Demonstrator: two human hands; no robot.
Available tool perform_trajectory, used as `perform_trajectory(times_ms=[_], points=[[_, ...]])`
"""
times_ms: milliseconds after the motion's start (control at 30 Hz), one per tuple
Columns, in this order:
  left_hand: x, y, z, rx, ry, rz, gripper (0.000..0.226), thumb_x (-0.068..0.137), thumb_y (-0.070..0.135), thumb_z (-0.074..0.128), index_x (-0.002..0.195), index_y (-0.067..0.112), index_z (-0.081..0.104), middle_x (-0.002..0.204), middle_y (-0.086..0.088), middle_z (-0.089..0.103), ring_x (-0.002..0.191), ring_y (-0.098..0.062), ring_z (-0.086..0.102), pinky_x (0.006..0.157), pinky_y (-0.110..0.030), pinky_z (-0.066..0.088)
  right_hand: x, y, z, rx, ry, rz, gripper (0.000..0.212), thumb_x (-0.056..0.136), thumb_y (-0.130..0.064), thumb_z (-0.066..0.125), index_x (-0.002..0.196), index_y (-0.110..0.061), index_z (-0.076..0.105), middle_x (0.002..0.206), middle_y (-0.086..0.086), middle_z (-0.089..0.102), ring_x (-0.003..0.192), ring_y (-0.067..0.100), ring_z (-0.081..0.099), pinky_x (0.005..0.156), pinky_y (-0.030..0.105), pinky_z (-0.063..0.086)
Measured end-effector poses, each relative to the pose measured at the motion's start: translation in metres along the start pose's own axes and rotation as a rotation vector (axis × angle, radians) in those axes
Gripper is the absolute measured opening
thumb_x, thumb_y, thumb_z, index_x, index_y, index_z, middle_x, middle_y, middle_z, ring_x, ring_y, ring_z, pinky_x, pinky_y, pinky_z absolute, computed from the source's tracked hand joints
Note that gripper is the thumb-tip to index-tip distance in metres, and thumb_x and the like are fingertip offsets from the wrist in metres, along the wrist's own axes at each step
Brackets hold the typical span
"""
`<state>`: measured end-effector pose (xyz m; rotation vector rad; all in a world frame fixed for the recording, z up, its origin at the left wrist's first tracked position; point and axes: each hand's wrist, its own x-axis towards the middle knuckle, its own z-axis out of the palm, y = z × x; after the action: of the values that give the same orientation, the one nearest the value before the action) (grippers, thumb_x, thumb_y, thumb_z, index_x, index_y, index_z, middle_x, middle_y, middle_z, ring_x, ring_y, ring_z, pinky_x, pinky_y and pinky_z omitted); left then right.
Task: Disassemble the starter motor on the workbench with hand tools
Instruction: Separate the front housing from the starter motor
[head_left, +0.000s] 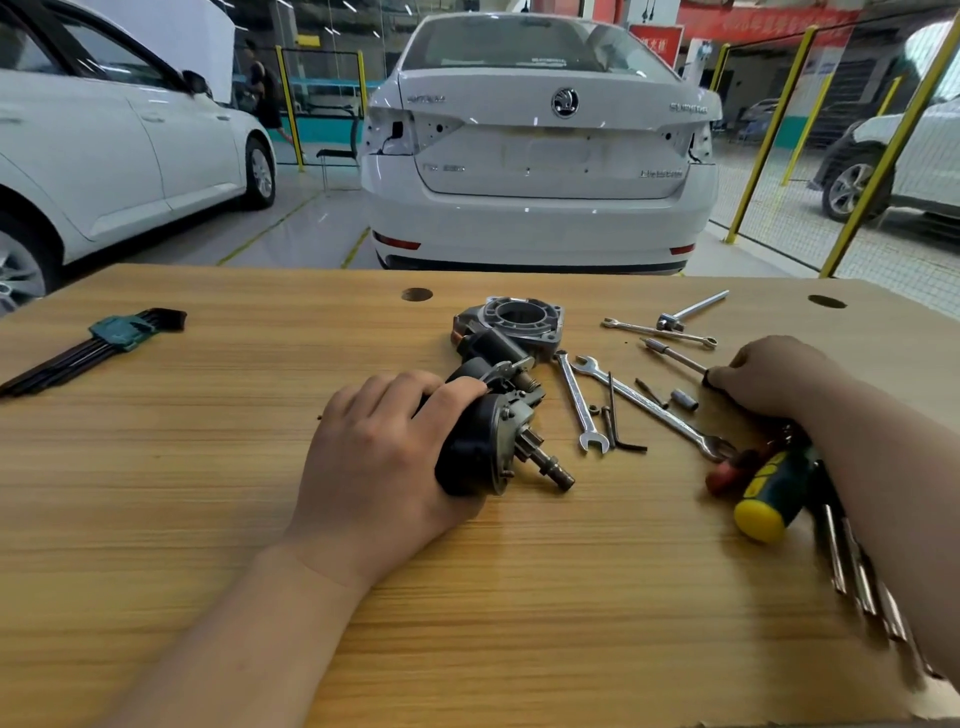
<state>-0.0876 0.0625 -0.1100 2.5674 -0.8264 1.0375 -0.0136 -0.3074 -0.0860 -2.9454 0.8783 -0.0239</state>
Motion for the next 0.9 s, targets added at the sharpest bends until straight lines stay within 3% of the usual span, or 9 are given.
perform_trajectory(times_ms=[67,200,333,467,567,700,800,900], points=[[0.0,0.0,0.001,0.001,0.011,0.008,0.06,0.067,0.05,0.059,0.119,0.021,0.06,0.103,-0.003,0.065,0.09,-0.028,0.06,0.08,-0.041,0.043,0.001,0.004,-0.002,0.034,0.072,-0.022,0.038,0.091,-0.046,0.055,0.108,-0.014,0.067,0.108,0.011,0.063,0.1,0.031,0.056,0.088,0.041,0.052],[-0.001,0.001,0.002,0.03,0.02,0.015,0.059,0.066,0.049,0.061,0.118,0.02,0.061,0.104,-0.004,0.065,0.09,-0.028,0.061,0.081,-0.041,0.042,0.007,0.017,-0.008,0.257,0.254,0.096,0.018,0.087,-0.011,0.047,0.094,-0.006,0.064,0.093,0.015,0.06,0.088,0.035,0.053,0.078,0.037,0.047],[0.0,0.002,0.005,0.054,0.017,-0.002,0.059,0.065,0.046,0.066,0.118,0.019,0.063,0.102,-0.005,0.065,0.089,-0.029,0.061,0.081,-0.041,0.043,0.015,0.032,-0.016,0.388,0.239,0.191,0.014,0.086,-0.001,0.044,0.082,0.005,0.056,0.097,0.024,0.061,0.083,0.036,0.052,0.07,0.035,0.041],[-0.001,0.002,0.007,0.077,0.016,0.017,0.065,0.061,0.043,0.079,0.119,0.019,0.061,0.103,-0.006,0.065,0.089,-0.029,0.061,0.08,-0.042,0.043,0.018,0.04,-0.02,0.513,0.337,0.244,0.022,0.087,-0.002,0.044,0.103,0.006,0.057,0.094,0.02,0.058,0.082,0.035,0.053,0.068,0.035,0.04],[-0.001,0.003,0.008,0.096,0.013,0.025,0.067,0.058,0.042,0.083,0.118,0.018,0.062,0.101,-0.006,0.065,0.088,-0.03,0.061,0.08,-0.042,0.042,0.017,0.05,-0.022,0.53,0.448,0.263,0.027,0.087,-0.004,0.047,0.107,0.001,0.063,0.096,0.017,0.06,0.079,0.032,0.05,0.069,0.034,0.042],[-0.001,0.002,0.008,0.088,0.003,0.019,0.068,0.057,0.04,0.084,0.119,0.018,0.063,0.101,-0.006,0.064,0.09,-0.03,0.06,0.082,-0.042,0.039,0.01,0.052,-0.018,0.28,0.333,0.135,0.026,0.086,-0.006,0.047,0.104,-0.004,0.067,0.095,0.016,0.061,0.083,0.033,0.052,0.073,0.035,0.045],[-0.002,0.003,0.007,0.086,-0.003,0.043,0.067,0.06,0.041,0.084,0.119,0.017,0.063,0.101,-0.007,0.064,0.089,-0.031,0.06,0.08,-0.043,0.04,-0.002,0.038,-0.014,0.1,0.215,-0.061,0.025,0.091,-0.015,0.052,0.109,-0.017,0.069,0.114,0.013,0.064,0.102,0.034,0.057,0.083,0.036,0.047],[-0.002,0.008,0.007,0.079,-0.008,0.095,0.064,0.063,0.045,0.084,0.118,0.016,0.065,0.101,-0.008,0.064,0.087,-0.031,0.061,0.078,-0.043,0.043,-0.006,0.016,-0.015,0.055,0.089,-0.17,0.026,0.095,-0.019,0.055,0.116,-0.015,0.069,0.119,0.01,0.064,0.107,0.029,0.056,0.083,0.032,0.045]])
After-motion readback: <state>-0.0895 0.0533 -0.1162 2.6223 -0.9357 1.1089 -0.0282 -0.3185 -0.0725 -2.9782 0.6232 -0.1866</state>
